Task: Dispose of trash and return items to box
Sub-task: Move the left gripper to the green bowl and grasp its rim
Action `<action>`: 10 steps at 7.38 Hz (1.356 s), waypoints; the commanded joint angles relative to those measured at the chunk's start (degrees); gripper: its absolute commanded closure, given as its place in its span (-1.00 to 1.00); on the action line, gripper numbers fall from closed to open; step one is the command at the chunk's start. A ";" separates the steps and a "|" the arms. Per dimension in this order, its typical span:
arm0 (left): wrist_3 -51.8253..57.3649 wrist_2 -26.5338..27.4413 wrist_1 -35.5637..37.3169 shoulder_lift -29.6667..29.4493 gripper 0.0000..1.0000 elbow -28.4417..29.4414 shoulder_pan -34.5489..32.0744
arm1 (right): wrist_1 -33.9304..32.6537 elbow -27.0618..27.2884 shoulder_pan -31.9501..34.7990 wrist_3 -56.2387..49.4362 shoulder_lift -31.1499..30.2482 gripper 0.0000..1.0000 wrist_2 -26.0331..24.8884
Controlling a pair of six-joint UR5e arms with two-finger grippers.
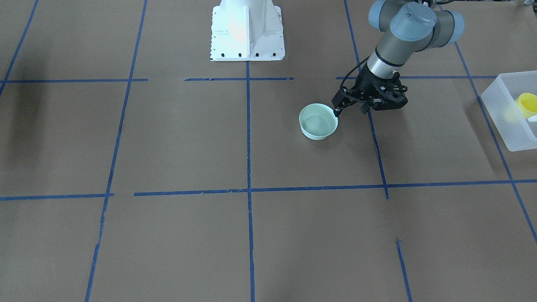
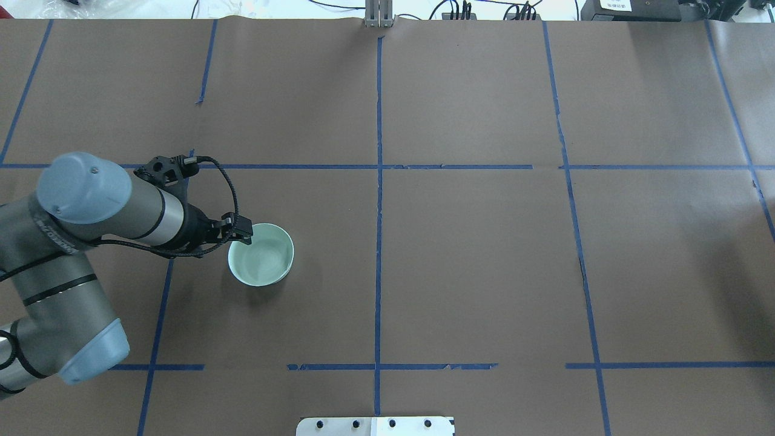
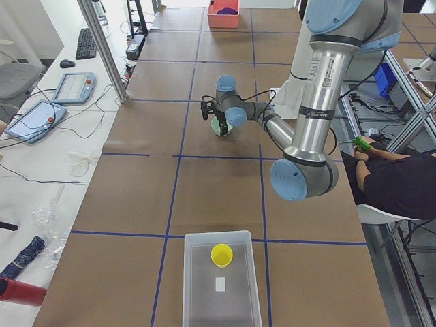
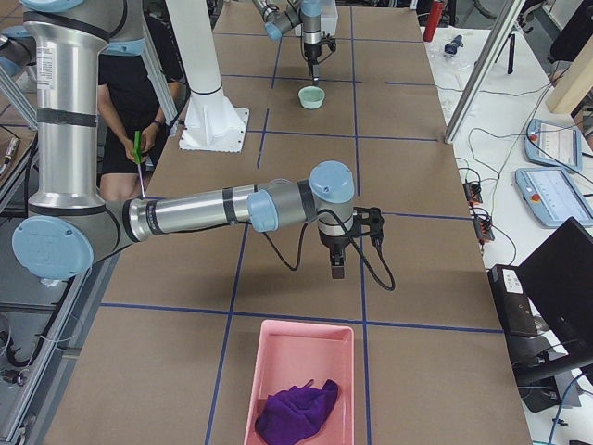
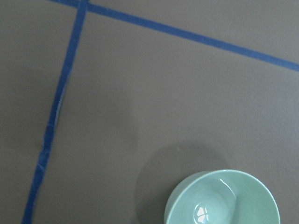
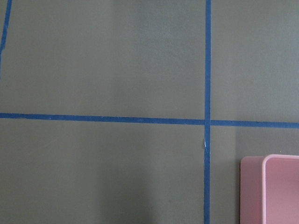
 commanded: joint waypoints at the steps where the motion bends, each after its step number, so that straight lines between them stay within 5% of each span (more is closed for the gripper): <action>1: -0.91 1.61 -0.12 -1.70 -0.98 2.93 2.38 | -0.16 0.01 -0.01 -0.11 -0.16 -1.00 0.60; 2: -1.08 1.61 -0.12 -1.43 -0.73 2.76 2.38 | -0.16 0.01 -0.10 -0.11 -0.16 -1.00 0.60; 4: -2.66 1.79 -0.03 -1.17 0.10 2.67 2.38 | -0.07 0.01 -0.10 -0.02 -0.16 -1.00 0.60; 8: -3.01 1.79 0.14 -1.08 0.38 1.88 2.38 | -0.07 0.10 -0.10 0.06 -0.16 -1.00 0.60; 9: -5.36 1.79 0.23 -1.25 0.91 1.27 2.47 | -0.07 0.01 -0.10 0.06 -0.16 -1.00 0.51; 10: -8.17 1.79 0.23 -1.26 1.00 1.52 2.65 | -0.07 0.01 -0.10 0.06 0.02 -1.00 0.43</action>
